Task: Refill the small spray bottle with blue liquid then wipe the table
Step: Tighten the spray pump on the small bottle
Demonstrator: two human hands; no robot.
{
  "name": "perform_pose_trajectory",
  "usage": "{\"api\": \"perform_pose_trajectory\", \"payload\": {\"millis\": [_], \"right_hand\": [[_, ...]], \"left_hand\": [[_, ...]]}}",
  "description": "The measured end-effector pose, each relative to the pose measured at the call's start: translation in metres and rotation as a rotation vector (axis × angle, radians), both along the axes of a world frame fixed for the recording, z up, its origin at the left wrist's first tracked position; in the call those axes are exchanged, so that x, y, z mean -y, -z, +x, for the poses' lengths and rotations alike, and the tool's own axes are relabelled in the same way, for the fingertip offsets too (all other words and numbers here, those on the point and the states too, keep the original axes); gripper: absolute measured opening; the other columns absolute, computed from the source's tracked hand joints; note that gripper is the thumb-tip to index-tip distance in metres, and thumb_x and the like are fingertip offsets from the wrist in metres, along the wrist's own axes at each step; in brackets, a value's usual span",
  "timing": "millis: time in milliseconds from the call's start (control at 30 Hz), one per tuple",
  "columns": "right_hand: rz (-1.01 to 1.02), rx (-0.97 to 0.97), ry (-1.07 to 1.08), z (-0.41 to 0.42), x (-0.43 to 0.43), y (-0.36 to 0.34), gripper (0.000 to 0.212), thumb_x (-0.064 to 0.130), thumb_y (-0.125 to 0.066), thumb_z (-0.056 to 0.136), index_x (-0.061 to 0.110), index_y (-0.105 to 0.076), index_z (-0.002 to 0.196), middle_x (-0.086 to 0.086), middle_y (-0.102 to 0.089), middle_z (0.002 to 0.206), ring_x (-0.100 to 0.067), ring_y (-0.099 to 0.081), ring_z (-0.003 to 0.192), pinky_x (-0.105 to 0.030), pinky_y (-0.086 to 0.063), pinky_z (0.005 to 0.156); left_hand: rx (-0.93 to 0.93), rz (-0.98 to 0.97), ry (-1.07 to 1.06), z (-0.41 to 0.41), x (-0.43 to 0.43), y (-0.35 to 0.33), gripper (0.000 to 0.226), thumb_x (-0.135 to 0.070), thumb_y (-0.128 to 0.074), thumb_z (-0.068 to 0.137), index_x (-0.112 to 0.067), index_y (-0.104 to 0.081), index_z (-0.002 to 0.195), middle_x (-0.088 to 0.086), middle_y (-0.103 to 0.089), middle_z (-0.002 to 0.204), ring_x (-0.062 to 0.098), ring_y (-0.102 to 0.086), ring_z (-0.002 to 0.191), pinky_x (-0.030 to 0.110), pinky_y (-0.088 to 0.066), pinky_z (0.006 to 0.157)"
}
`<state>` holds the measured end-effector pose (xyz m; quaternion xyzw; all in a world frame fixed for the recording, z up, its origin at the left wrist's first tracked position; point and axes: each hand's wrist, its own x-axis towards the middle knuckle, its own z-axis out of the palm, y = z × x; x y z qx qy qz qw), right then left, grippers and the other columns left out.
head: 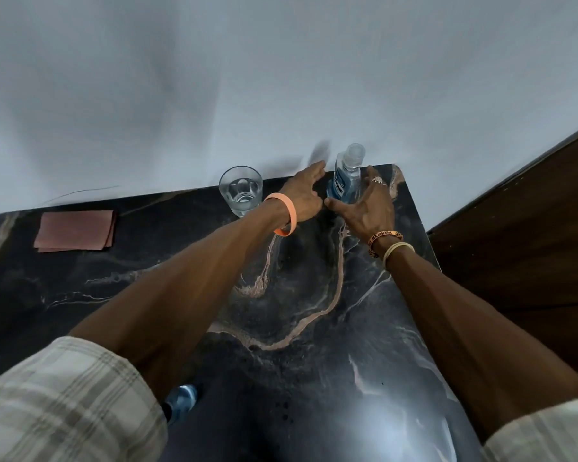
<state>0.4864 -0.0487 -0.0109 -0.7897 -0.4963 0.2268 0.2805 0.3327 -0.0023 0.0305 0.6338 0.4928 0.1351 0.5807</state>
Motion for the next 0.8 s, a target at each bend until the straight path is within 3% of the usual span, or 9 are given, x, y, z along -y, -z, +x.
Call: {"api": "perform_pose_trajectory", "payload": {"millis": [67, 167, 300, 400, 533, 633, 700, 800], "right_hand": [[0.039, 0.081, 0.015, 0.001, 0.016, -0.008, 0.109, 0.068, -0.075, 0.066, 0.015, -0.029, 0.149, -0.012, -0.04, 0.151, -0.03, -0.04, 0.138, -0.043, -0.039, 0.111], [0.157, 0.163, 0.015, 0.005, 0.043, -0.018, 0.102, 0.068, -0.069, 0.073, 0.013, -0.029, 0.149, -0.013, -0.036, 0.153, -0.029, -0.035, 0.14, -0.043, -0.032, 0.116], [0.283, 0.177, -0.03, -0.002, 0.084, -0.022, 0.093, 0.055, -0.069, 0.083, 0.011, -0.026, 0.152, -0.013, -0.027, 0.159, -0.026, -0.027, 0.145, -0.047, -0.026, 0.118], [0.284, 0.174, -0.108, -0.022, 0.119, -0.018, 0.083, 0.05, -0.07, 0.085, 0.009, -0.034, 0.148, -0.015, -0.036, 0.153, -0.028, -0.032, 0.142, -0.048, -0.029, 0.116], [0.238, 0.149, -0.29, -0.057, 0.159, -0.006, 0.072, 0.046, -0.071, 0.085, 0.007, -0.046, 0.14, -0.016, -0.047, 0.143, -0.029, -0.039, 0.135, -0.049, -0.034, 0.113], [0.175, 0.098, -0.431, -0.092, 0.181, -0.004, 0.068, 0.046, -0.072, 0.085, 0.011, -0.048, 0.138, -0.013, -0.048, 0.142, -0.026, -0.041, 0.132, -0.041, -0.036, 0.111], [0.126, 0.051, -0.537, -0.119, 0.195, -0.001, 0.067, 0.046, -0.073, 0.083, 0.014, -0.05, 0.137, -0.009, -0.05, 0.139, -0.021, -0.047, 0.126, -0.037, -0.042, 0.106], [0.014, 0.001, -0.693, -0.153, 0.213, 0.004, 0.068, 0.055, -0.07, 0.081, 0.024, -0.049, 0.138, -0.001, -0.052, 0.136, -0.014, -0.05, 0.121, -0.029, -0.043, 0.099]], "left_hand": [[-0.033, 0.07, -0.006, -0.015, 0.006, -0.006, 0.083, 0.018, -0.051, 0.083, -0.015, -0.023, 0.154, 0.004, -0.034, 0.157, 0.027, -0.041, 0.138, 0.034, -0.048, 0.101], [0.007, 0.098, -0.038, -0.049, 0.024, -0.017, 0.074, 0.017, -0.052, 0.084, -0.013, -0.033, 0.15, 0.006, -0.043, 0.151, 0.025, -0.054, 0.123, 0.023, -0.05, 0.086], [-0.041, 0.206, -0.041, -0.113, 0.067, -0.021, 0.055, 0.015, -0.054, 0.086, -0.002, -0.049, 0.139, 0.012, -0.055, 0.138, 0.02, -0.055, 0.124, 0.011, -0.05, 0.084], [-0.138, 0.261, -0.075, -0.176, 0.104, -0.019, 0.043, 0.014, -0.061, 0.085, 0.001, -0.06, 0.126, 0.014, -0.065, 0.124, 0.018, -0.064, 0.112, 0.017, -0.05, 0.091], [-0.129, 0.171, -0.282, -0.262, 0.156, -0.01, 0.038, 0.015, -0.065, 0.082, 0.005, -0.062, 0.119, 0.021, -0.068, 0.112, -0.002, -0.066, 0.082, 0.024, -0.056, 0.084], [-0.196, 0.157, -0.419, -0.31, 0.195, 0.0, 0.039, 0.013, -0.065, 0.083, -0.002, -0.063, 0.119, 0.018, -0.07, 0.111, 0.012, -0.067, 0.089, 0.019, -0.055, 0.073], [-0.219, 0.134, -0.47, -0.329, 0.223, 0.007, 0.04, 0.012, -0.063, 0.084, -0.006, -0.063, 0.12, 0.012, -0.071, 0.11, 0.017, -0.067, 0.096, 0.024, -0.053, 0.078], [-0.206, 0.108, -0.481, -0.336, 0.26, 0.017, 0.038, 0.009, -0.065, 0.084, -0.009, -0.064, 0.118, 0.008, -0.072, 0.108, 0.012, -0.068, 0.093, 0.03, -0.056, 0.086]]}}
